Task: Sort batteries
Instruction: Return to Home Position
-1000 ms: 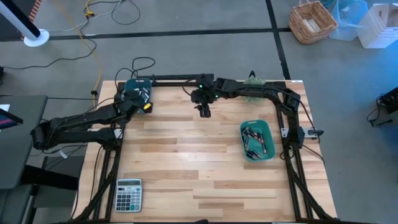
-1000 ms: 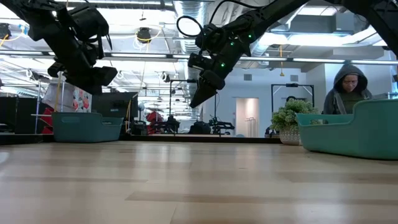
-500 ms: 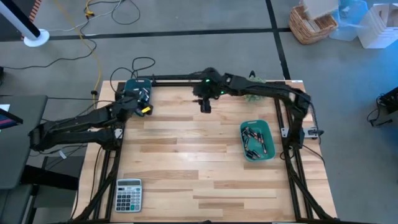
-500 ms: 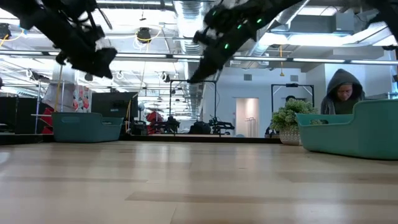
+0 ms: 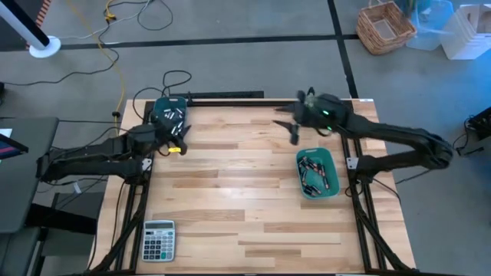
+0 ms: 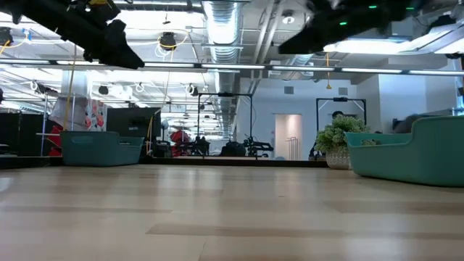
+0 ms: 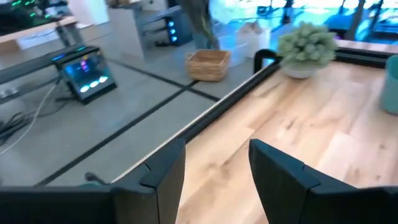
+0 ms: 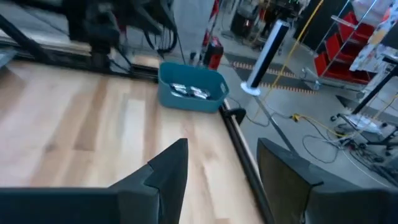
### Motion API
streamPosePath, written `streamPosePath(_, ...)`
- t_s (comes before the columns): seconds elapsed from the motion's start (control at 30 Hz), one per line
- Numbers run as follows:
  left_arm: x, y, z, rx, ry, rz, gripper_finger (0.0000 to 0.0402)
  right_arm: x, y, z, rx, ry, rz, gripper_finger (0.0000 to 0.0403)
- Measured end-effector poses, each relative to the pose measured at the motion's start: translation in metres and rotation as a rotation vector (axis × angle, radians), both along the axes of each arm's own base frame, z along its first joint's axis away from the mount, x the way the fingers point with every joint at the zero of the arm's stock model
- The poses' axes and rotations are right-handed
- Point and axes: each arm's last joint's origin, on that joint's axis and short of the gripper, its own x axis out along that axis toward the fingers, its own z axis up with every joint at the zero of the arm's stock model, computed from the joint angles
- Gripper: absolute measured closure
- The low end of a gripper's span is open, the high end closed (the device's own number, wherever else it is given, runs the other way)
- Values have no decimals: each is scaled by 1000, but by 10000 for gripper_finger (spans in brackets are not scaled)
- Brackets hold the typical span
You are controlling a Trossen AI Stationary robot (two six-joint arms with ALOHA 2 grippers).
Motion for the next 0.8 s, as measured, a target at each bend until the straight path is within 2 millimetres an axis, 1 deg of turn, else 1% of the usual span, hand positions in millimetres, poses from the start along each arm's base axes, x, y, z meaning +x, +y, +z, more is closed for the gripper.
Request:
streamPosePath(0.07, 1, -2, -4, 12, -19, -27, 230, -20, 11, -7, 20, -28, 0, 200)
streamPosePath(0.17, 1, -6, -14, 42, -83, -98, 230, -44, 27, -21, 37, -78, 25, 200)
streamPosePath(0.27, -2, -10, -27, 56, -112, -160, 230, -65, 40, -29, 46, -170, 50, 200)
streamPosePath(0.33, -5, -11, -32, 51, -126, -188, 230, -77, 48, -34, 63, -203, 66, 200)
streamPosePath(0.43, -8, -15, -40, 32, -145, -243, 230, -91, 59, -47, 117, -211, 94, 200)
streamPosePath(0.53, -12, -20, -44, 29, -159, -292, 230, -104, 69, -57, 138, -261, 129, 200)
streamPosePath(0.67, -19, -23, -50, 39, -181, -316, 230, -117, 75, -70, 137, -313, 70, 201)
streamPosePath(0.8, -25, -27, -55, 28, -208, -343, 230, -126, 80, -81, 159, -317, 35, 201)
